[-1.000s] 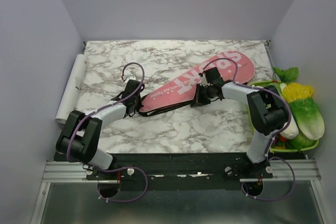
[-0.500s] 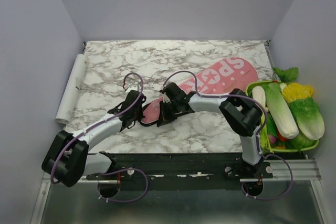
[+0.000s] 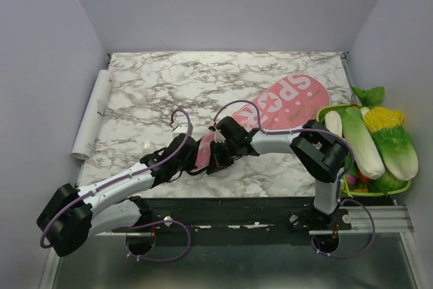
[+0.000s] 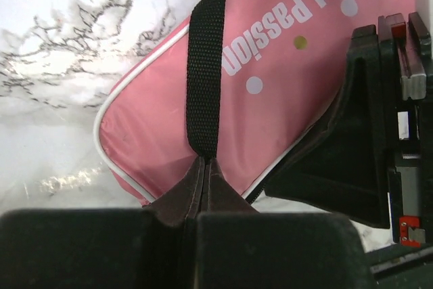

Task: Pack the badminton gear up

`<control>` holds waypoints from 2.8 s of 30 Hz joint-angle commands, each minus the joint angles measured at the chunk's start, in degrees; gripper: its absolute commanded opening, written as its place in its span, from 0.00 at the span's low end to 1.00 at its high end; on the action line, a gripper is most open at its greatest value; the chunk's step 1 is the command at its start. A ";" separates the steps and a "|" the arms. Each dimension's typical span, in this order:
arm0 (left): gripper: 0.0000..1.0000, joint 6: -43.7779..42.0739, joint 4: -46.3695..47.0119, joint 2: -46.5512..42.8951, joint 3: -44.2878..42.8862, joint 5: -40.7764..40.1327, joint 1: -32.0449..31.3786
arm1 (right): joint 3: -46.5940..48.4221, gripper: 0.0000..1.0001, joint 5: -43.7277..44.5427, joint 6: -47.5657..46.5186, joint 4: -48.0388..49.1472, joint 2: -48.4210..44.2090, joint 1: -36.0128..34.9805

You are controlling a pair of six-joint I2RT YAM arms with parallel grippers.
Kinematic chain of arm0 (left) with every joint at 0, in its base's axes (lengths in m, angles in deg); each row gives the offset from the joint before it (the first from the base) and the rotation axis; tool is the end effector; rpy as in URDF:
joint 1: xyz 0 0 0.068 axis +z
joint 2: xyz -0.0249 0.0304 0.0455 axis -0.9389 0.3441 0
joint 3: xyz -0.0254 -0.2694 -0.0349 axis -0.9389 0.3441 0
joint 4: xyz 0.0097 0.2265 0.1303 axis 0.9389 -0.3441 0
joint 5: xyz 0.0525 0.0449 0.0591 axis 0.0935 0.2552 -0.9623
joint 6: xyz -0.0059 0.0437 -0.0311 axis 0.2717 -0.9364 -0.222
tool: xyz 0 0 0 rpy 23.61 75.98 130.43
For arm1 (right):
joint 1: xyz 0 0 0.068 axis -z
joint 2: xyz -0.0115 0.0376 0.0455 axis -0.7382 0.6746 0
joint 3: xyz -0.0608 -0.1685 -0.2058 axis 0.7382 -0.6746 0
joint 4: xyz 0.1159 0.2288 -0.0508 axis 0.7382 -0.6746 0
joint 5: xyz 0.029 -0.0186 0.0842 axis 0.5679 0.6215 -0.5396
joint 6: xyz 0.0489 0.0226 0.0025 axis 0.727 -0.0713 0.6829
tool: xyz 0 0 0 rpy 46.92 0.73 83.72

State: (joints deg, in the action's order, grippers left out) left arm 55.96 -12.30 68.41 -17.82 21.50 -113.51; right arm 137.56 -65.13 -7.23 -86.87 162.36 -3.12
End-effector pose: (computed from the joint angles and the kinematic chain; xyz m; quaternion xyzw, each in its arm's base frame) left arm 0.1527 -0.1339 0.1802 -0.0224 0.9248 -0.1619 0.3435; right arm 0.2270 0.3047 0.1246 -0.1679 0.9088 0.3801 0.0387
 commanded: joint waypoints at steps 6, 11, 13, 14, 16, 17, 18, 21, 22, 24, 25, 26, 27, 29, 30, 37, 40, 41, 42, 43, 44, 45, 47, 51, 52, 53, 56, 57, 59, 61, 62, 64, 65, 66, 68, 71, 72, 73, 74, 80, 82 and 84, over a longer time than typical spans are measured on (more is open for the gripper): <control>0.00 4.00 0.68 -5.88 -1.26 3.12 -5.22 | -13.23 0.01 6.84 -6.96 -5.70 -9.02 -1.51; 0.00 4.71 1.56 -5.01 -0.73 2.16 -10.40 | -19.30 0.01 7.81 -8.19 -6.23 -14.38 3.67; 0.13 4.80 1.39 -3.60 -0.82 0.93 -11.99 | -20.10 0.01 8.07 -8.81 -7.36 -16.31 4.55; 0.23 4.71 1.56 -3.17 -0.82 -0.12 -13.30 | -19.93 0.01 7.99 -9.42 -7.89 -16.75 4.64; 0.53 4.01 1.74 -2.02 -0.90 -1.09 -14.28 | -19.84 0.01 7.46 -9.51 -8.51 -17.37 4.47; 0.56 3.40 1.91 -1.84 -0.82 -1.01 -14.54 | -19.92 0.01 7.63 -9.43 -8.51 -17.64 4.47; 0.59 2.78 2.26 -1.32 -0.64 -0.83 -14.81 | -20.01 0.01 7.81 -9.43 -8.78 -17.72 4.55; 0.66 1.37 2.18 -1.05 -0.12 -0.39 -14.98 | -20.10 0.01 7.98 -9.60 -9.30 -17.99 4.55; 0.70 0.94 2.18 -1.23 0.15 -0.04 -14.99 | -20.27 0.01 8.25 -9.52 -9.48 -18.16 4.55; 0.73 0.49 2.53 -1.49 1.02 0.22 -15.07 | -20.54 0.01 8.77 -9.51 -9.57 -18.52 4.64; 0.73 0.32 2.62 -1.49 1.12 0.14 -15.16 | -20.54 0.01 8.95 -9.43 -9.83 -18.60 4.64; 0.73 0.23 2.62 -1.23 1.29 0.14 -15.16 | -20.63 0.01 8.87 -9.43 -9.83 -18.60 4.56; 0.73 0.14 2.71 -0.79 1.47 0.22 -15.16 | -20.72 0.01 8.86 -9.34 -9.83 -18.60 4.55; 0.72 0.05 2.97 -0.26 1.73 0.57 -15.25 | -20.98 0.01 8.69 -8.99 -9.48 -18.69 4.47; 0.72 0.14 3.14 0.44 1.82 0.49 -15.34 | -21.15 0.01 8.51 -8.99 -9.31 -18.69 4.55; 0.71 -0.56 2.36 2.55 2.61 -1.97 -15.60 | -21.86 0.01 8.16 -9.07 -8.78 -19.22 4.47; 0.71 -0.39 2.62 2.73 3.05 -3.29 -15.60 | -22.47 0.01 8.25 -8.90 -8.60 -19.75 4.55; 0.70 -0.47 2.79 2.90 3.14 -3.38 -15.60 | -22.56 0.01 8.34 -8.90 -8.60 -19.92 4.47; 0.67 -0.65 3.40 2.99 3.31 -3.47 -15.60 | -22.56 0.01 8.34 -8.90 -8.60 -20.01 4.55; 0.58 -0.74 3.67 3.60 3.23 -3.90 -15.60 | -22.74 0.01 8.25 -8.90 -8.43 -20.10 4.55; 0.51 -1.00 3.85 3.87 3.23 -4.08 -15.60 | -22.91 0.01 7.99 -8.81 -8.34 -20.36 4.55; 0.44 -1.09 4.72 4.83 3.31 -4.00 -15.60 | -23.00 0.01 7.90 -8.81 -8.25 -20.36 4.55; 0.32 -1.18 5.60 5.97 3.40 -3.65 -15.60 | -23.26 0.01 7.64 -8.81 -8.16 -20.45 4.38; 0.15 -1.18 7.71 8.44 2.96 -2.42 -15.60 | -23.27 0.01 7.11 -8.90 -7.90 -20.36 3.85; 0.10 -1.09 8.15 8.96 2.96 -2.15 -15.60 | -23.00 0.01 7.11 -8.90 -7.81 -20.28 3.07; 0.07 -1.09 8.42 9.14 3.05 -1.89 -15.60 | -22.83 0.01 7.28 -8.73 -7.81 -20.27 2.54; 0.02 -0.74 9.47 9.58 3.05 -1.01 -15.60 | -20.90 0.01 7.11 -7.23 -7.64 -19.14 -0.62; 0.01 -0.74 9.73 9.76 2.88 -0.83 -15.60 | -20.20 0.01 7.11 -6.27 -7.64 -18.78 -1.59; 0.00 -0.56 9.74 9.85 2.44 -0.66 -15.60 | -18.61 0.01 7.37 -5.04 -7.55 -18.08 -4.31; 0.00 -0.56 9.82 9.93 2.00 -0.48 -15.69 | -17.64 0.01 7.20 -3.11 -6.85 -17.64 -6.85; 0.00 -0.56 9.91 9.76 1.91 -0.39 -15.69 | -16.42 0.01 7.46 -2.40 -6.76 -17.03 -7.74; 0.00 -0.48 10.35 9.76 1.73 -0.04 -15.78 | -15.01 0.01 7.81 -0.12 -6.49 -16.24 -10.37; 0.00 -0.48 10.53 9.76 1.82 0.13 -15.78 | -13.52 0.01 8.07 0.59 -6.32 -15.19 -11.17; 0.00 -0.48 10.96 9.76 1.82 0.31 -15.78 | -12.64 0.01 8.07 2.07 -6.06 -14.65 -11.96; 0.00 -0.30 11.40 9.67 1.99 0.92 -15.86 | -11.06 0.01 8.68 3.40 -5.00 -13.34 -14.07; 0.00 0.32 12.46 8.97 2.61 1.63 -16.30 | -8.68 0.01 10.09 7.00 -1.23 -10.26 -15.04; 0.00 0.49 12.46 8.71 2.96 1.63 -16.39 | -8.33 0.01 10.18 8.40 0.35 -8.86 -15.04; 0.00 0.58 12.46 8.18 3.05 1.63 -16.48 | -8.32 0.01 10.36 8.76 3.58 -8.24 -15.05; 0.00 0.67 12.64 7.92 3.23 1.72 -16.48 | -8.24 0.01 11.23 9.20 5.44 -7.80 -15.05; 0.00 0.76 11.32 6.42 3.05 1.19 -16.57 | -7.18 0.12 14.39 9.65 5.64 -7.79 -15.05; 0.00 0.32 9.66 5.98 2.09 -0.47 -16.48 | -6.83 0.28 16.24 8.68 0.84 -9.19 -15.05; 0.00 -0.39 7.21 5.80 0.51 -3.01 -16.39 | -6.92 0.34 19.93 7.28 -2.26 -12.09 -14.87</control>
State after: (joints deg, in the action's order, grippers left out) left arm 56.27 -5.02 74.20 -15.08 18.49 -129.14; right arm 128.95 -50.01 2.37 -88.25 152.39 -15.82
